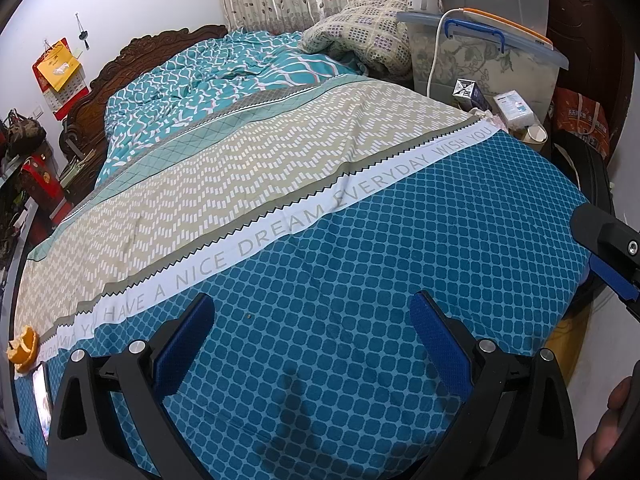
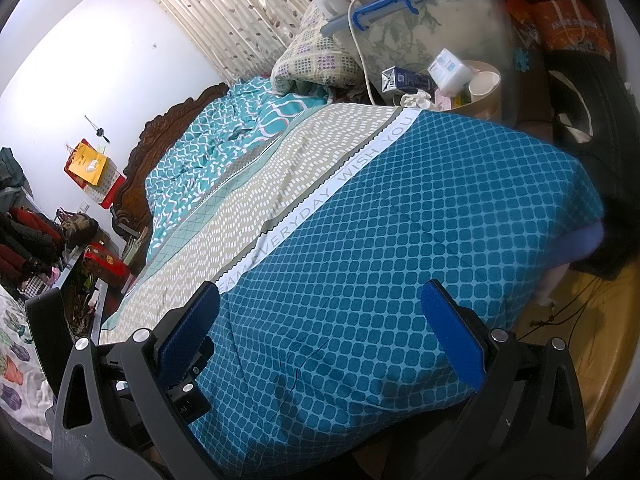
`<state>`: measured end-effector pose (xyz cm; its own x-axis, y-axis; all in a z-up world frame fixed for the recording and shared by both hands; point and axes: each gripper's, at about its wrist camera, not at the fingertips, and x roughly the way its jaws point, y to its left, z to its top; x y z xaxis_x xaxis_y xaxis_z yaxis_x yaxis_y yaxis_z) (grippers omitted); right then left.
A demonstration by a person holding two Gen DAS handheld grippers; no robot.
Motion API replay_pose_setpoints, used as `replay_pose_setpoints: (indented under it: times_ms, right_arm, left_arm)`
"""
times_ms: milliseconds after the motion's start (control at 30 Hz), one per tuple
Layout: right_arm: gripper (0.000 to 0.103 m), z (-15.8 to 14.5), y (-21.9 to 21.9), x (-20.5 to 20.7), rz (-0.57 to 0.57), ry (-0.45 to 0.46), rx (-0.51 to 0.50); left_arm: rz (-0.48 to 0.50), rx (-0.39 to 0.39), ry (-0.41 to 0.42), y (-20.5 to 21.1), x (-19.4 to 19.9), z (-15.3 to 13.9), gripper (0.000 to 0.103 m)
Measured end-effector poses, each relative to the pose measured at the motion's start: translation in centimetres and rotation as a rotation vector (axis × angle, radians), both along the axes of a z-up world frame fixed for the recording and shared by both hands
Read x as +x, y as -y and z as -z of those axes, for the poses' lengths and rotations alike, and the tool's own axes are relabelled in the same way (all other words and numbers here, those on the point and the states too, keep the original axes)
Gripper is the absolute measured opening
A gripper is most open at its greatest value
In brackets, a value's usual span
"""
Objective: Collect trash
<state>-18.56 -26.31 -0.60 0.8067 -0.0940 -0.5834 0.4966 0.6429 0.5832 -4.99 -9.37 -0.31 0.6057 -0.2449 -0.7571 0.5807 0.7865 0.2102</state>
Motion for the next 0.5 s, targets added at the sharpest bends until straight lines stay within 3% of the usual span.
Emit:
replay_pose_setpoints:
  times_ms: [500]
  right_arm:
    - [0.100,0.63,-0.05,0.08,-0.007,-0.006,0.000]
  left_arm:
    - [0.000,0.000,-0.001,0.00,0.02,-0.01,0.094]
